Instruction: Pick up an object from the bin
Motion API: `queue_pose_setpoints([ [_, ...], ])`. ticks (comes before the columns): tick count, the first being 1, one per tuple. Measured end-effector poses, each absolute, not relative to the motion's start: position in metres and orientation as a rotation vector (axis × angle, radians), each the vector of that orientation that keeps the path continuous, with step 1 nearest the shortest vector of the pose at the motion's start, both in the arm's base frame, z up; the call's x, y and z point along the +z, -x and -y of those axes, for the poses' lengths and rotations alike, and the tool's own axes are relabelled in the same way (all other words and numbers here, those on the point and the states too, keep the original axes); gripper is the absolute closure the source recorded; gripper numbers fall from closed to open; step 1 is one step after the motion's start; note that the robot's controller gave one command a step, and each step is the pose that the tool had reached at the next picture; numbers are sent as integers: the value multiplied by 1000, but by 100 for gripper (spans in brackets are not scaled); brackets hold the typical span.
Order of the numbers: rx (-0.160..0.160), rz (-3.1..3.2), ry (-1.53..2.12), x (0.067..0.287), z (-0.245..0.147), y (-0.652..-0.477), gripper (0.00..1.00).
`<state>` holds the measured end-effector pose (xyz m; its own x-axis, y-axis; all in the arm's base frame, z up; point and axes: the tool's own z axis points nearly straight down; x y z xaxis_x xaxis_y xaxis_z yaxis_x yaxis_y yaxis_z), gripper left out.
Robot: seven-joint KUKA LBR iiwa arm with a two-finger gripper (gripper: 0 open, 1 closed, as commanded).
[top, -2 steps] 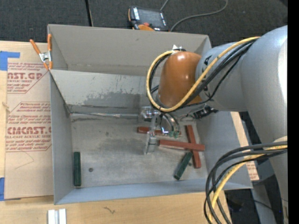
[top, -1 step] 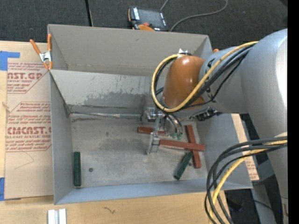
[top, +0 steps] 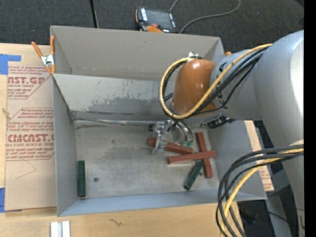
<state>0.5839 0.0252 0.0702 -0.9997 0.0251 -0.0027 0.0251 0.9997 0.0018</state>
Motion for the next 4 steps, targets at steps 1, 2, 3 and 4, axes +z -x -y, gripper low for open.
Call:
queue_pose_setpoints([
  [1,0,-3128,-300,70,13,-552,100],
  [2,-1,-3131,-200,70,57,-585,100],
  [3,1,-3121,-235,213,42,-589,100],
  [4,1,-3129,-237,208,42,-587,0],
])
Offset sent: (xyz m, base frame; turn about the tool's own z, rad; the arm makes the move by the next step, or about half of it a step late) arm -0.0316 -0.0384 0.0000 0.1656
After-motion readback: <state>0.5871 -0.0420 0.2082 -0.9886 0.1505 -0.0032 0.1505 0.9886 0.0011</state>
